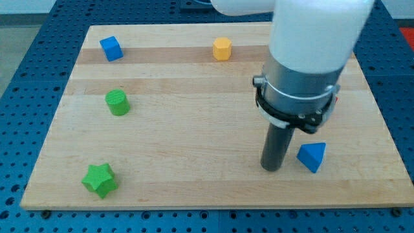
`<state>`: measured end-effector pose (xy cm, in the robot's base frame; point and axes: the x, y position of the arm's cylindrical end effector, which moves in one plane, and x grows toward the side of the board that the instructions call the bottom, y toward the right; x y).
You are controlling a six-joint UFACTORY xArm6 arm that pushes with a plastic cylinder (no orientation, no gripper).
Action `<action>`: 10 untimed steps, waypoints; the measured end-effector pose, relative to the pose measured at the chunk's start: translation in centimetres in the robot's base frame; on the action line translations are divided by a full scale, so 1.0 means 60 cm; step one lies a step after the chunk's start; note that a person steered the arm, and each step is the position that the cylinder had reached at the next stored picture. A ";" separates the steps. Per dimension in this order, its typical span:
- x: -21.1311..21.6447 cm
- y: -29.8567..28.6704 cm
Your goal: Move the blue triangle towards the bottom right corner
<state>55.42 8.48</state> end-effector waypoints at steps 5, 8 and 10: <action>0.010 0.135; -0.096 0.149; -0.113 0.131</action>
<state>48.65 16.37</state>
